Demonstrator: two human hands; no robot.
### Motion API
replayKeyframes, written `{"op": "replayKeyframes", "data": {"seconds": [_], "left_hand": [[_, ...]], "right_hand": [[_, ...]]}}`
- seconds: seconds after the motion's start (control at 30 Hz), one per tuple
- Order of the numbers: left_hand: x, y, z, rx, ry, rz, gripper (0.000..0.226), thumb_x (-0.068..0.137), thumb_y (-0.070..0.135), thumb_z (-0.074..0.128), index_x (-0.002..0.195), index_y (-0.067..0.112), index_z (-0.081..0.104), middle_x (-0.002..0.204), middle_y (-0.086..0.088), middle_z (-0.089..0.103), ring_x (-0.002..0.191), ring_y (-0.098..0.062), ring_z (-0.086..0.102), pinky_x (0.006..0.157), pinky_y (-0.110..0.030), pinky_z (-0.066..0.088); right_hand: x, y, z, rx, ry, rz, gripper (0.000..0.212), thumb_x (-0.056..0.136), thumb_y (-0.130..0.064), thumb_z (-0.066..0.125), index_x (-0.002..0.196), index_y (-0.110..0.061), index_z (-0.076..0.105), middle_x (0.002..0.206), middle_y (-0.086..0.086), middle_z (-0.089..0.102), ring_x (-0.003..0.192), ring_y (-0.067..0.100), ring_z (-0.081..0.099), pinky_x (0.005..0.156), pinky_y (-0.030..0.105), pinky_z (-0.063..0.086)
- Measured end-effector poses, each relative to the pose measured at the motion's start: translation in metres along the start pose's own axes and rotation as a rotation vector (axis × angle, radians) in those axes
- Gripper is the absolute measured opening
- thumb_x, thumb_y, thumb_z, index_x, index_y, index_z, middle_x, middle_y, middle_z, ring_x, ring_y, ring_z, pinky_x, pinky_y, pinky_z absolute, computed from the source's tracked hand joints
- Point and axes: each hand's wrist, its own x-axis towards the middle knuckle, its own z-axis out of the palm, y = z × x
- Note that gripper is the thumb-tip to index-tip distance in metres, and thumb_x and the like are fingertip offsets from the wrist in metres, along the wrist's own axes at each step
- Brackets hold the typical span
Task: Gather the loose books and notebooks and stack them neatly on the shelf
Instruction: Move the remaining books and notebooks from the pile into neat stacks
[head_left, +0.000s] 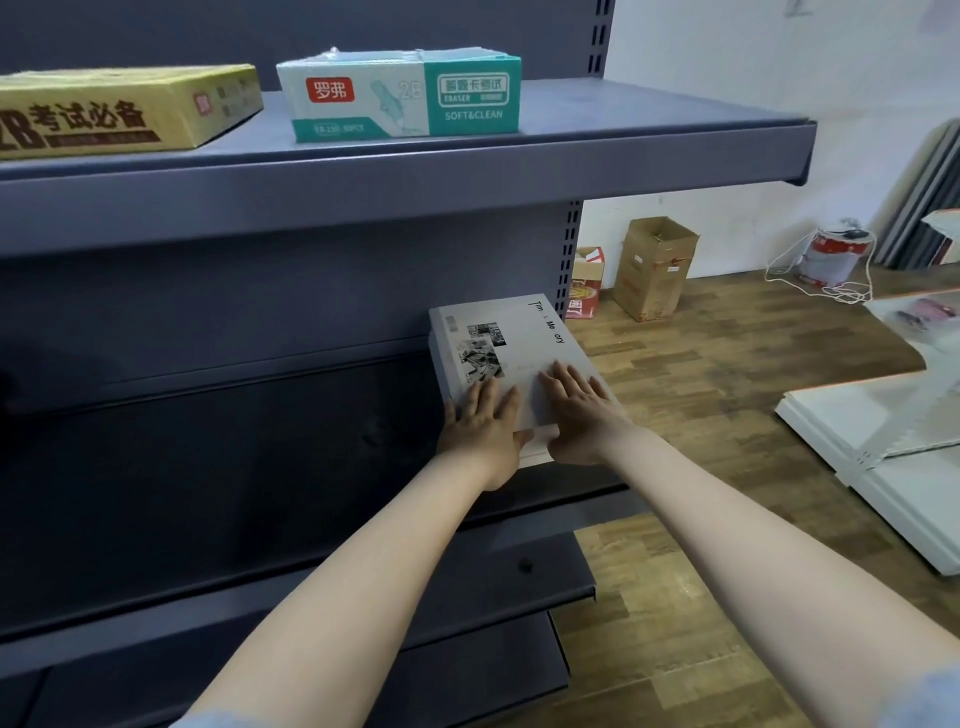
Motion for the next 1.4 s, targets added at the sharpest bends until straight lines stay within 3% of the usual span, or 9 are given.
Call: {"op": "replayKeyframes", "data": {"seconds": [0.13, 0.27, 0.47, 0.63, 0.83, 0.9, 1.0, 1.13, 1.4], "left_hand": [[-0.001, 0.001, 0.001, 0.003, -0.003, 0.008, 0.059, 0.102, 0.042, 0.021, 0.151, 0.026, -0.008, 0.156, -0.005, -0.021, 0.143, -0.025, -0.021, 0.114, -0.049, -0.009], [-0.001, -0.001, 0.002, -0.013, 0.004, 0.034, 0.059, 0.102, 0.038, 0.024, 0.151, 0.026, -0.006, 0.156, -0.007, -0.022, 0.143, -0.026, -0.021, 0.114, -0.050, -0.008], [-0.001, -0.005, 0.003, -0.028, -0.007, 0.085, 0.058, 0.103, 0.021, 0.029, 0.150, 0.032, -0.003, 0.156, -0.009, -0.023, 0.142, -0.028, -0.023, 0.113, -0.050, -0.008], [0.001, -0.005, 0.002, -0.033, -0.012, 0.096, 0.059, 0.103, 0.021, 0.030, 0.150, 0.031, -0.003, 0.155, -0.010, -0.023, 0.142, -0.029, -0.023, 0.113, -0.051, -0.006], [0.000, -0.006, 0.000, -0.064, -0.012, 0.122, 0.061, 0.103, 0.025, 0.031, 0.150, 0.032, -0.007, 0.155, -0.007, -0.025, 0.141, -0.027, -0.025, 0.114, -0.051, -0.006], [-0.005, -0.014, -0.001, -0.121, 0.068, 0.141, 0.068, 0.101, 0.033, 0.038, 0.150, 0.031, -0.009, 0.155, -0.005, -0.024, 0.142, -0.025, -0.024, 0.116, -0.050, -0.006], [-0.018, -0.042, 0.002, -0.151, 0.154, 0.079, 0.086, 0.093, 0.052, 0.045, 0.149, 0.025, -0.014, 0.155, 0.000, -0.024, 0.143, -0.019, -0.021, 0.116, -0.045, -0.010], [-0.045, -0.081, 0.008, -0.023, 0.096, -0.068, 0.088, 0.088, 0.065, 0.039, 0.150, 0.024, -0.009, 0.157, 0.000, -0.017, 0.145, -0.022, -0.014, 0.117, -0.047, -0.009], [-0.098, -0.145, 0.002, 0.056, 0.178, -0.161, 0.066, 0.093, 0.059, 0.031, 0.149, 0.029, 0.014, 0.159, 0.003, 0.001, 0.146, -0.022, -0.005, 0.116, -0.051, -0.008]], "right_hand": [[0.000, -0.001, 0.000, -0.001, 0.005, 0.009, 0.089, 0.083, -0.025, 0.051, 0.151, -0.016, -0.006, 0.158, 0.007, -0.013, 0.145, 0.022, -0.013, 0.118, 0.039, -0.004], [-0.001, -0.006, 0.002, 0.017, 0.008, 0.073, 0.089, 0.084, -0.028, 0.053, 0.151, -0.023, -0.005, 0.158, 0.000, -0.014, 0.141, 0.042, -0.015, 0.115, 0.053, -0.005], [0.001, -0.008, 0.004, 0.053, 0.032, 0.137, 0.088, 0.079, -0.030, 0.054, 0.149, -0.032, 0.000, 0.158, -0.012, -0.008, 0.138, 0.051, -0.007, 0.111, 0.061, 0.013], [0.002, -0.002, 0.005, 0.013, 0.052, 0.114, 0.088, 0.078, -0.035, 0.054, 0.148, -0.033, 0.001, 0.157, -0.014, -0.005, 0.136, 0.050, 0.005, 0.108, 0.050, 0.025], [-0.001, -0.001, -0.003, 0.028, -0.026, 0.100, 0.090, 0.081, -0.023, 0.051, 0.149, -0.032, -0.006, 0.157, -0.011, -0.013, 0.140, 0.048, -0.008, 0.114, 0.057, 0.009], [-0.002, 0.000, -0.009, 0.048, -0.068, 0.089, 0.091, 0.080, -0.016, 0.048, 0.149, -0.034, -0.008, 0.157, -0.010, -0.017, 0.141, 0.041, -0.018, 0.112, 0.061, -0.007], [-0.004, -0.002, -0.014, 0.077, -0.027, -0.025, 0.090, 0.078, -0.013, 0.046, 0.150, -0.034, -0.005, 0.157, -0.009, -0.016, 0.143, 0.028, -0.020, 0.112, 0.058, -0.010], [-0.001, -0.034, -0.008, 0.161, 0.087, -0.217, 0.077, 0.089, -0.031, 0.045, 0.151, -0.033, -0.001, 0.158, -0.008, -0.010, 0.144, 0.023, -0.015, 0.114, 0.055, -0.010], [0.004, -0.128, 0.003, 0.147, 0.144, -0.389, 0.070, 0.093, -0.059, 0.029, 0.151, -0.029, 0.005, 0.159, -0.007, -0.007, 0.145, 0.016, -0.012, 0.117, 0.046, -0.009]]}}
